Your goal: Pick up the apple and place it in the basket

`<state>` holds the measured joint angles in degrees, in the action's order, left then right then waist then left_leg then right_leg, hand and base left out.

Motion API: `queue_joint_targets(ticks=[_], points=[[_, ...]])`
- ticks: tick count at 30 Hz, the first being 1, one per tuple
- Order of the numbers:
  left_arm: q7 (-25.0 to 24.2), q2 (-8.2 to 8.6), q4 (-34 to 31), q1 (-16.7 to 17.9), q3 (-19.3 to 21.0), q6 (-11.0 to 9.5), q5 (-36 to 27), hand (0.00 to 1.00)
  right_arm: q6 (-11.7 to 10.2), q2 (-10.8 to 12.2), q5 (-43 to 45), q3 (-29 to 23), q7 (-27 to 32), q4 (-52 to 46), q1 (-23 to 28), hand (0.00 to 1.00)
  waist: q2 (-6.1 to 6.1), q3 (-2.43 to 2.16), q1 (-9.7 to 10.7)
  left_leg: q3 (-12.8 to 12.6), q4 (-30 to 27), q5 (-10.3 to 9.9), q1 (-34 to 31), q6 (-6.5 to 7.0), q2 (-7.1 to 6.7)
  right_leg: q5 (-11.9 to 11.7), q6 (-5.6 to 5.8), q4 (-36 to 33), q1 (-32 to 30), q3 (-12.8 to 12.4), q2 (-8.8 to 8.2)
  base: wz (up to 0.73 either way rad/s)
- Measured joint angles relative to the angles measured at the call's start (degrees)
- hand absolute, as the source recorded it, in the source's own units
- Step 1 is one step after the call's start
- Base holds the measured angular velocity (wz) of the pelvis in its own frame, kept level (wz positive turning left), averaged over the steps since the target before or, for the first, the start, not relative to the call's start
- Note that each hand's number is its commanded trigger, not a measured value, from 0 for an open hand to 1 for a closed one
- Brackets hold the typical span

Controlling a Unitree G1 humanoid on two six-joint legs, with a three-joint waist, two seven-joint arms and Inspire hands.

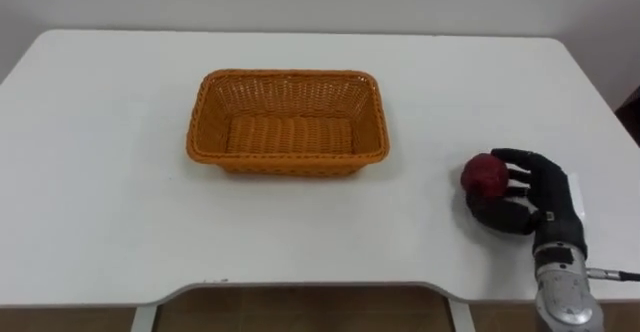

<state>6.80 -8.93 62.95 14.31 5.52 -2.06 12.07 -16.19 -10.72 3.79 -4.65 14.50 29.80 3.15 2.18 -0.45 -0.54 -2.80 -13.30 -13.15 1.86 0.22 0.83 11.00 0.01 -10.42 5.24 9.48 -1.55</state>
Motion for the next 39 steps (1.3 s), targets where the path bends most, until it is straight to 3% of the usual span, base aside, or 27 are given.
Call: queue_joint_targets(ticks=[7,12,14,18,27,30,31,32,39], points=[[0.01,0.09,-0.06,-0.3,-0.13,0.01,0.0,0.0,2.03,0.36,-1.49,0.84,0.34,-5.68,1.85,1.0,-0.26,0.22,0.12,-0.29,0.63,0.01,-0.11,0.0,-0.01,0.0,0.0,0.32,-0.45,-0.34,0.04,-0.02],[-0.08,0.11,0.76,-1.35,-0.21,-0.12,-0.1,0.0,4.41,0.16,-1.11,3.21,-0.82,-12.2,2.49,1.0,-0.83,1.06,-0.76,-1.21,0.6,0.04,-0.46,-0.02,0.09,0.0,0.0,-0.23,-1.72,-1.46,0.14,-0.11],[-0.39,0.14,1.39,-2.47,-0.13,-0.4,0.0,0.0,5.56,0.26,-0.2,4.03,-1.78,-16.74,2.52,1.0,-1.25,0.91,-1.33,-1.35,0.53,0.16,-1.58,0.14,-0.06,-0.02,0.02,-0.33,-3.15,-1.5,-0.03,-0.02],[-1.33,0.23,1.06,-2.11,-0.12,-0.55,0.02,0.0,5.81,0.24,1.26,4.11,-2.83,-22.45,2.32,1.0,-1.23,0.69,-1.72,-1.16,0.69,0.23,-1.57,0.2,-0.15,-0.05,0.08,-0.23,-3.12,-1.45,-0.12,0.02],[-3.1,0.16,1.83,-2.47,-0.36,-0.77,-0.03,0.0,6.31,-0.42,1.66,8.3,-6.77,-33.14,0.1,1.0,-1.33,0.74,-3.23,-1.1,1.58,0.23,-0.85,0.2,-0.25,-0.06,0.09,0.58,-2.28,-1.02,-0.16,0.0],[-3.28,0.2,1.84,-2.45,-2.6,-0.58,-0.04,0.0,7.24,-0.43,3.65,11.08,-9.1,-35.55,0.11,1.0,-1.56,0.84,-3.39,-1.01,1.57,0.23,-1.23,0.21,-0.32,-0.06,0.1,0.78,-2.46,-0.83,-0.21,0.01],[-3.38,0.13,1.84,-2.47,-3.53,-0.39,-0.02,0.0,7.69,-0.43,3.95,12.37,-10.0,-36.24,0.11,0.63,-1.58,0.8,-3.47,-0.82,1.57,0.23,-1.28,0.2,-0.3,-0.06,0.1,0.77,-2.41,-0.81,-0.17,0.06],[-3.49,0.11,1.81,-2.56,-3.91,-0.37,-0.02,0.0,8.02,-0.44,4.07,13.47,-10.95,-37.04,0.11,0.0,-1.59,0.79,-3.6,-0.62,1.57,0.23,-1.29,0.2,-0.3,-0.06,0.1,0.77,-2.39,-0.78,-0.15,0.07],[-4.11,-0.29,1.68,-2.83,-4.7,0.99,0.05,0.0,9.34,-0.42,4.77,18.81,-15.47,-39.48,0.08,0.0,-1.01,0.38,-4.75,-0.15,1.62,0.25,-1.22,0.22,-0.35,-0.06,0.1,0.75,-2.27,-0.57,-0.17,0.02]])
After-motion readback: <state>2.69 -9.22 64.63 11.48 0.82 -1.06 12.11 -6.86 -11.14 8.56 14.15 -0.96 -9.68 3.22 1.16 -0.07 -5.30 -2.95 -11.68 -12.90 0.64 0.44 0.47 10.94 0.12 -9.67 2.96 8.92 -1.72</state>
